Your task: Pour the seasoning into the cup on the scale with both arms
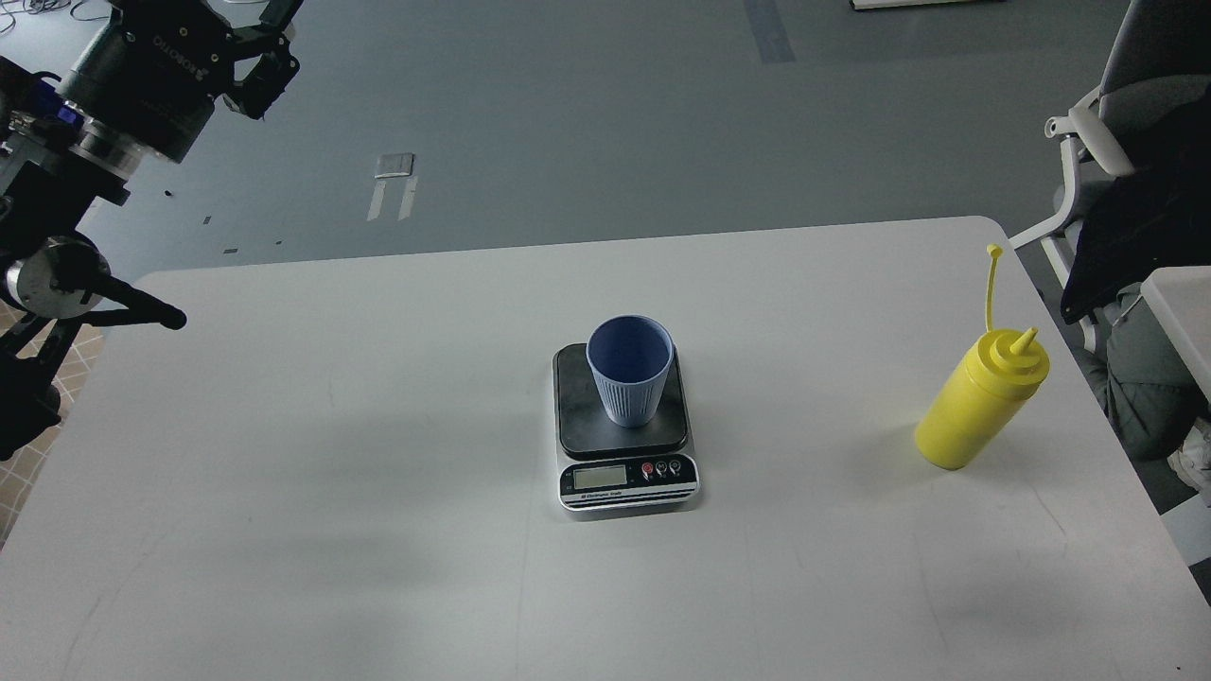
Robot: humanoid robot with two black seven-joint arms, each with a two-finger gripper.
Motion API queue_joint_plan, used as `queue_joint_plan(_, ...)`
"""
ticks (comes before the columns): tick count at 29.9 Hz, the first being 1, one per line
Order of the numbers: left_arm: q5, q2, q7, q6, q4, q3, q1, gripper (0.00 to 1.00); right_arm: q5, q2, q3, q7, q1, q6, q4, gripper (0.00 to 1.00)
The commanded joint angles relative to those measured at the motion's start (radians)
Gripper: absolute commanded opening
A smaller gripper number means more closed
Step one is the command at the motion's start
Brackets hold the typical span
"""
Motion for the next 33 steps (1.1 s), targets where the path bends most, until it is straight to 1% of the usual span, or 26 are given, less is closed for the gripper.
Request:
queue_joint_plan(1, -0.002, -0.020, 0.000, 0.000, -0.001, -0.006, 0.000, 0.98, -0.074, 0.018, -0.150, 0.004, 0.180, 0.000, -0.034, 0.99)
queue_joint_plan(5, -0.007, -0.042, 0.005, 0.000, 0.001, -0.041, 0.000, 0.98, -0.123, 0.074, -0.245, 0.006, 0.311, 0.000, -0.060, 0.99)
queue_joint_plan(8, -0.008, -0.081, 0.006, 0.000, 0.002, -0.070, 0.000, 0.98, -0.215, 0.175, -0.296, 0.006, 0.426, 0.000, -0.092, 0.99)
queue_joint_plan(11, -0.010, -0.109, 0.005, 0.000, 0.004, -0.090, 0.000, 0.98, -0.276, 0.235, -0.307, 0.006, 0.466, 0.000, -0.107, 0.99)
queue_joint_plan(13, -0.010, -0.149, 0.012, 0.000, 0.011, -0.128, -0.001, 0.98, -0.362, 0.313, -0.316, 0.006, 0.501, 0.000, -0.118, 0.99)
queue_joint_plan(16, -0.010, -0.193, 0.016, 0.000, 0.017, -0.138, -0.006, 0.98, -0.453, 0.405, -0.330, 0.006, 0.515, 0.000, -0.118, 0.99)
queue_joint_plan(17, -0.010, -0.193, 0.016, 0.000, 0.017, -0.138, -0.006, 0.98, -0.453, 0.405, -0.330, 0.006, 0.515, 0.000, -0.118, 0.99)
queue_joint_plan(20, -0.008, -0.223, 0.017, 0.000, 0.017, -0.128, 0.000, 0.98, -0.523, 0.468, -0.340, 0.006, 0.526, 0.000, -0.120, 1.00)
queue_joint_plan(26, -0.008, -0.265, 0.016, 0.000, 0.017, -0.122, 0.017, 0.98, -0.540, 0.468, -0.342, 0.009, 0.526, 0.000, -0.164, 1.00)
queue_joint_plan(29, -0.005, -0.292, 0.014, 0.000, 0.016, -0.121, 0.049, 0.98, -0.547, 0.468, -0.347, 0.009, 0.518, 0.000, -0.166, 1.00)
queue_joint_plan(33, 0.000, -0.312, 0.012, 0.000, 0.017, -0.121, 0.063, 0.98, -0.544, 0.468, -0.337, 0.009, 0.501, 0.000, -0.161, 1.00)
